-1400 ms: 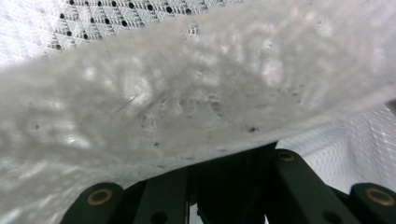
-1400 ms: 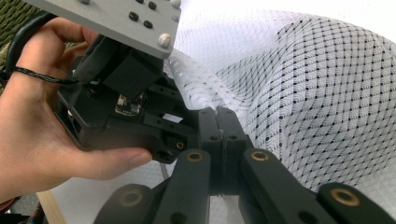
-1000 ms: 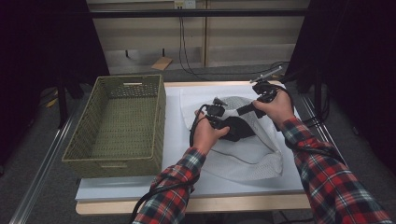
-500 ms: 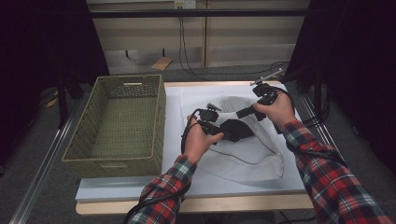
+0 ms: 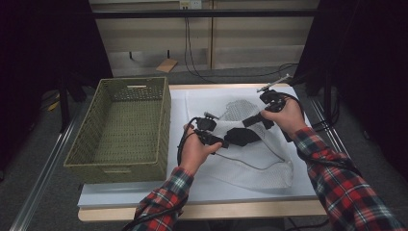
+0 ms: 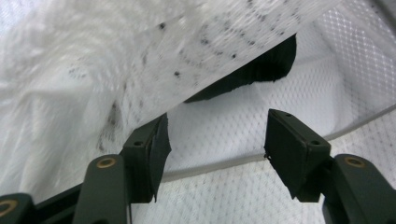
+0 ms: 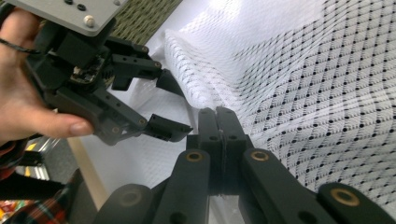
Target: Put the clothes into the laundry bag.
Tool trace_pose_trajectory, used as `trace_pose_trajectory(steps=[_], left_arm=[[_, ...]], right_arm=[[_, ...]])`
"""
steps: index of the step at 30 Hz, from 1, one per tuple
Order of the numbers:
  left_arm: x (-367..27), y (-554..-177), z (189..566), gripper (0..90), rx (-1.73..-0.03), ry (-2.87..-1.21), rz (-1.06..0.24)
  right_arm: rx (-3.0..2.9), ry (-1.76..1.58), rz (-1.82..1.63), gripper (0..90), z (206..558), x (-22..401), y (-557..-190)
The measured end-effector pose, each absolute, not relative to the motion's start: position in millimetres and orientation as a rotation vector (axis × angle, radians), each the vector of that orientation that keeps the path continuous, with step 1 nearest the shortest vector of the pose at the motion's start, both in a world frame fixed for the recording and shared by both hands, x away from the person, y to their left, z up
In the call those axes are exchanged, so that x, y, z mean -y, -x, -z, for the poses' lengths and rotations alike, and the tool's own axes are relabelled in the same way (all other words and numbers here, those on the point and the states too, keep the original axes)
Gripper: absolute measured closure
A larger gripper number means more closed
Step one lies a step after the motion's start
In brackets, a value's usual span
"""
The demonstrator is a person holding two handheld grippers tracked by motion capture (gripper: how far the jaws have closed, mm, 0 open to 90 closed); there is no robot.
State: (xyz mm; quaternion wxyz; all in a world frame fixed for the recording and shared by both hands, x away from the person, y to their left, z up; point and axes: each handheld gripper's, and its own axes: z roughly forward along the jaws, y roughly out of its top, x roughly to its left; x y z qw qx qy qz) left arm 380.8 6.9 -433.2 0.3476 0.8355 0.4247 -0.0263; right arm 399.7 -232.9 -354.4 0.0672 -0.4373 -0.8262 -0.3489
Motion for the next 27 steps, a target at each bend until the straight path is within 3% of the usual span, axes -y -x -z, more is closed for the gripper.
trace_pose_trajectory(steps=[27], left_arm=[[-18, -367, 442, 30.7, -1.06, -2.191, 0.029]], right_arm=[[2.505, 1.412, 1.015, 90.0, 373, 244, -416]])
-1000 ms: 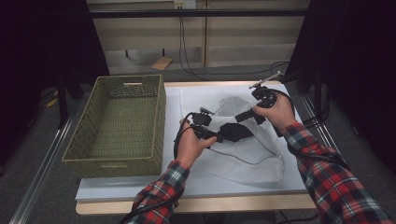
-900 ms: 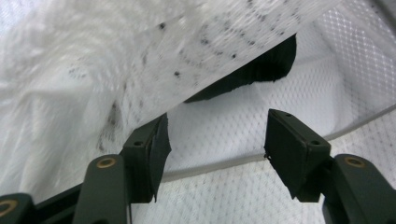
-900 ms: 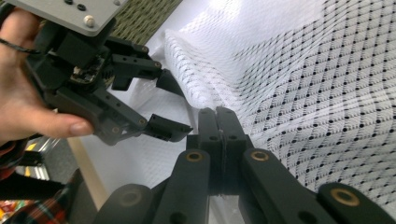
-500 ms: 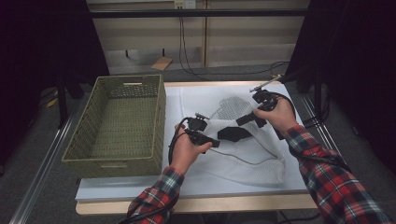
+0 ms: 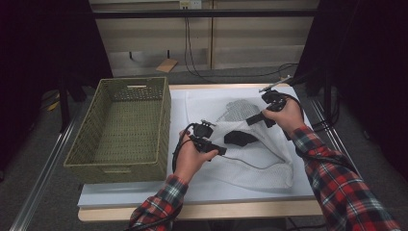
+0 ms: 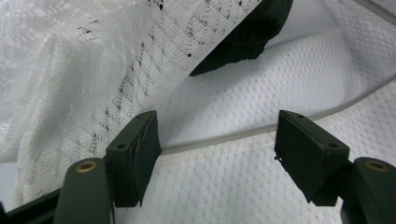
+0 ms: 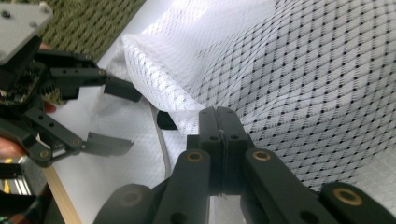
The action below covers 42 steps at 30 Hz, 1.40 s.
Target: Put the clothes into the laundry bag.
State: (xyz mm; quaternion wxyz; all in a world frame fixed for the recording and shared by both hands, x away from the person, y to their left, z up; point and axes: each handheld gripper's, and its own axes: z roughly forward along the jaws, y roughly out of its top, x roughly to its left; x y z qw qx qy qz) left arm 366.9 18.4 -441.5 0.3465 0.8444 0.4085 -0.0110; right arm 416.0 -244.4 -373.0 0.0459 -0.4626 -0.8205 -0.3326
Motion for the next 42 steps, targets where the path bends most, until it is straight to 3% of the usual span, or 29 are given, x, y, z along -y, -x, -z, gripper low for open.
trace_pose_trajectory(steps=[6, 11, 16, 17, 19, 28, 42], left_arm=[[-17, -366, 445, 29.1, -1.056, -2.203, 0.007], [-12, -369, 448, 34.4, -1.054, -2.192, 0.017], [-5, -374, 448, 45.9, -1.031, -2.196, 0.022], [0, -377, 448, 53.9, -1.033, -2.19, 0.036], [5, -380, 446, 59.5, -1.013, -2.199, 0.005], [23, -399, 446, 76.9, -1.0, -2.184, -0.039], [49, -417, 449, 83.3, -0.956, -2.195, -0.096]], right_arm=[[2.523, 1.385, 1.007, 90.0, 369, 238, -410], [2.526, 1.373, 1.023, 90.0, 362, 238, -407], [2.531, 1.382, 1.013, 90.0, 364, 236, -408], [2.524, 1.373, 1.014, 90.0, 365, 235, -410], [2.526, 1.363, 1.019, 90.0, 366, 235, -411], [2.519, 1.374, 1.016, 90.0, 367, 236, -414], [2.51, 1.385, 1.023, 90.0, 366, 239, -416]])
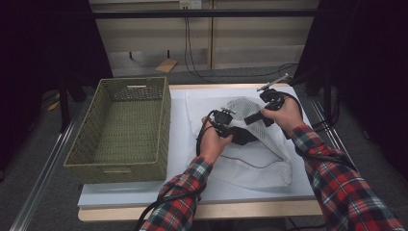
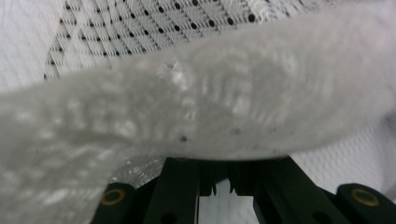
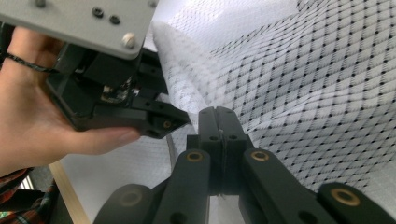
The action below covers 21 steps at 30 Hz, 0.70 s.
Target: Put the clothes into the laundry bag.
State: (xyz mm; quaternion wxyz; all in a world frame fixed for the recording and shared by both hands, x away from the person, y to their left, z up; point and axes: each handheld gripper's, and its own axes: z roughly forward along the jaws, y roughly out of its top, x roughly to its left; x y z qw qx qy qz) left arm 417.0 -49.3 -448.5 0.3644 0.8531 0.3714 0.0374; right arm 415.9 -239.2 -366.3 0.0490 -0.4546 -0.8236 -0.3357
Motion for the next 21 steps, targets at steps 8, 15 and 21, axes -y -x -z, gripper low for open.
trace_pose_trajectory(steps=[8, 15, 21], left_arm=[[49, -418, 448, 79.5, -0.974, -2.177, -0.081], [28, -401, 445, 59.4, -1.031, -2.203, -0.012], [5, -385, 441, 53.5, -1.03, -2.212, -0.028]], right_arm=[[2.513, 1.379, 1.02, 90.0, 363, 239, -414], [2.512, 1.352, 1.022, 90.0, 357, 238, -407], [2.529, 1.378, 1.025, 90.0, 359, 239, -406]])
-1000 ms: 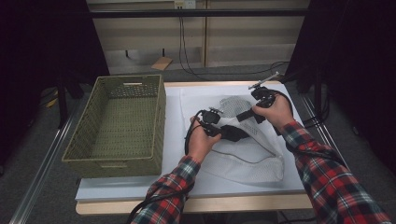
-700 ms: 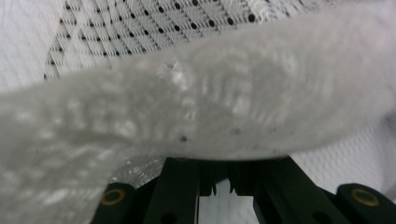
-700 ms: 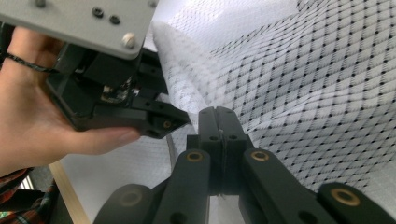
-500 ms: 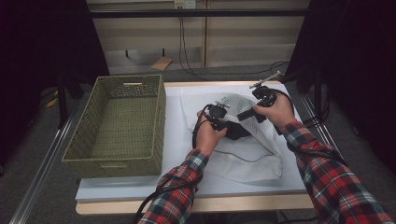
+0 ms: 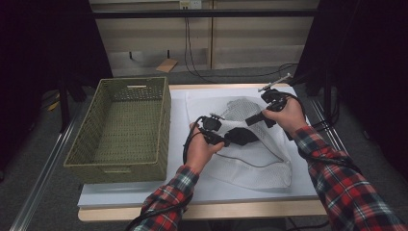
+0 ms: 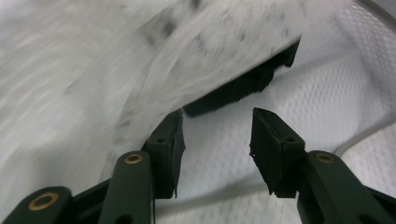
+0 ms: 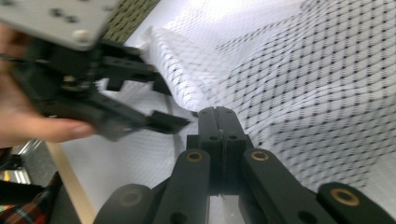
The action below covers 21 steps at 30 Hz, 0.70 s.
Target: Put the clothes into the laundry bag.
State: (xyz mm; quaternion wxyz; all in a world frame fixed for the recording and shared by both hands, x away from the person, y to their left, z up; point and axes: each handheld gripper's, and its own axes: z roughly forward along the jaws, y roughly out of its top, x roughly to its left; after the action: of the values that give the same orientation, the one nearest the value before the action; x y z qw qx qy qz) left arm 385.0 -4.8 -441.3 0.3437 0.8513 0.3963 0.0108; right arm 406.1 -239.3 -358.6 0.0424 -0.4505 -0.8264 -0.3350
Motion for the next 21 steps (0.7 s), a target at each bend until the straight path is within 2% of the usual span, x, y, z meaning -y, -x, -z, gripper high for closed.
trace_pose_trajectory(steps=[5, 16, 21], left_arm=[[-7, -378, 442, 47.6, -1.015, -2.23, -0.035], [-14, -369, 446, 43.2, -1.005, -2.211, -0.026], [-17, -368, 447, 38.7, -0.988, -2.232, -0.03]], right_arm=[[2.517, 1.432, 1.018, 90.0, 367, 246, -415], [2.548, 1.509, 0.995, 90.0, 385, 245, -440], [2.564, 1.534, 0.983, 84.6, 385, 246, -434]])
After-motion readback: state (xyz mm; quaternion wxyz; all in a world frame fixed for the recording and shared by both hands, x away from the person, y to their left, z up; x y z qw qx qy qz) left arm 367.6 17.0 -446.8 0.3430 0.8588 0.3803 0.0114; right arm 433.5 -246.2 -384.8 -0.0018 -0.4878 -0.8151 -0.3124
